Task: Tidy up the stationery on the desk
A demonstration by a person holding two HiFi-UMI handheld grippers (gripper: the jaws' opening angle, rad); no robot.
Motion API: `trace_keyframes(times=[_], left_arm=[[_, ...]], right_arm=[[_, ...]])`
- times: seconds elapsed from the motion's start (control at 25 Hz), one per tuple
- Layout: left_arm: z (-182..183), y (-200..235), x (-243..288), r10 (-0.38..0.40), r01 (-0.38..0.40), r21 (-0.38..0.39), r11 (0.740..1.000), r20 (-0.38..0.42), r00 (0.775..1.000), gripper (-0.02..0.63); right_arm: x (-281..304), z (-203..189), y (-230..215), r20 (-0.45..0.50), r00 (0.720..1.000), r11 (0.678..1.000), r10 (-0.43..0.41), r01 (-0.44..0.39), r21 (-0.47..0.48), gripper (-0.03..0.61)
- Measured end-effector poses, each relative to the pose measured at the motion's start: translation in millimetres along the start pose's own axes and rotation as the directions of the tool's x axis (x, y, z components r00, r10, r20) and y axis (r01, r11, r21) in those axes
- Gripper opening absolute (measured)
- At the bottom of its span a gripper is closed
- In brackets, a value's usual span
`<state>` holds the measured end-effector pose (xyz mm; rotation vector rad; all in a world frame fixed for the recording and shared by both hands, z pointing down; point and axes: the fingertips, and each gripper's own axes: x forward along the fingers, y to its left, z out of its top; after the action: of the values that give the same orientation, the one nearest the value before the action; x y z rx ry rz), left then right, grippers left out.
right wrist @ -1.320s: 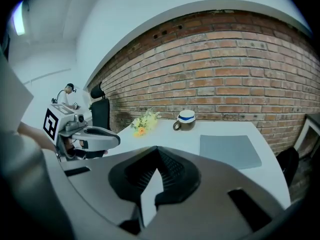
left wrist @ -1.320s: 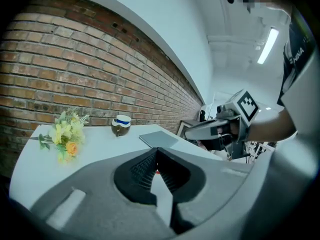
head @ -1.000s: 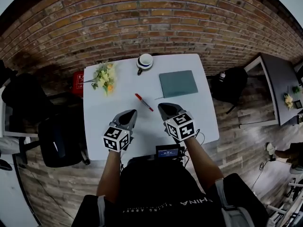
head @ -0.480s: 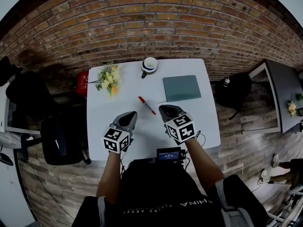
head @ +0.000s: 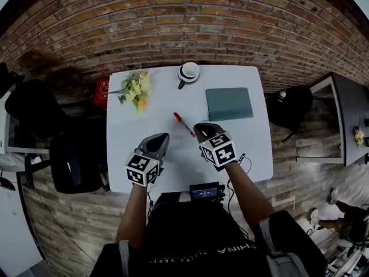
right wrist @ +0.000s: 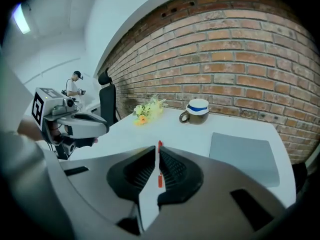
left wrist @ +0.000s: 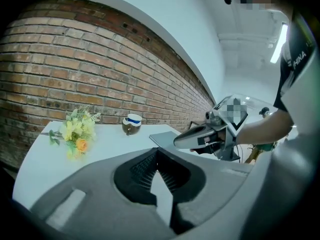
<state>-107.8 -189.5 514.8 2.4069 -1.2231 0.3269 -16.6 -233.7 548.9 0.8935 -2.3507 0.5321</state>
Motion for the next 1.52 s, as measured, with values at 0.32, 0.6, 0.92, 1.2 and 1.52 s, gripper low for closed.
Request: trace_keyframes(times=[0.32, 0.6, 0.92, 1.2, 1.52], left_arm=[[-20, 14, -2, 0.023, -0.024, -0.036, 0.999, -0.034, 0.999, 0.003], [-41, 19, -9, 0.032, -0.037, -0.057, 0.998, -0.079, 0.996, 0.003], [-51, 23, -13, 0.04, -0.048, -0.073, 0.996, -0.101, 0.994, 0.003], [-52, 27, -17, 0.044, -0.052, -0.076, 0.996, -0.105, 0.993, 0.003], [-52, 20, -13, 0.018, -0.025, -0.064, 0.998, -0.107, 0.994, 0.003]], right_arm=[[41, -25, -3, -0.082, 0.997, 1.0, 0.01, -0.01, 0.009, 0.077], [68, -48, 0, -0.151, 0.988, 1.0, 0.021, -0.02, 0.01, 0.104], [86, -62, 1, -0.193, 0.981, 1.0, 0.008, -0.013, -0.025, 0.104], [89, -68, -3, -0.202, 0.978, 0.997, -0.055, 0.044, -0.058, 0.055], [79, -68, -8, -0.183, 0.98, 0.997, -0.073, 0.071, -0.015, 0.048]])
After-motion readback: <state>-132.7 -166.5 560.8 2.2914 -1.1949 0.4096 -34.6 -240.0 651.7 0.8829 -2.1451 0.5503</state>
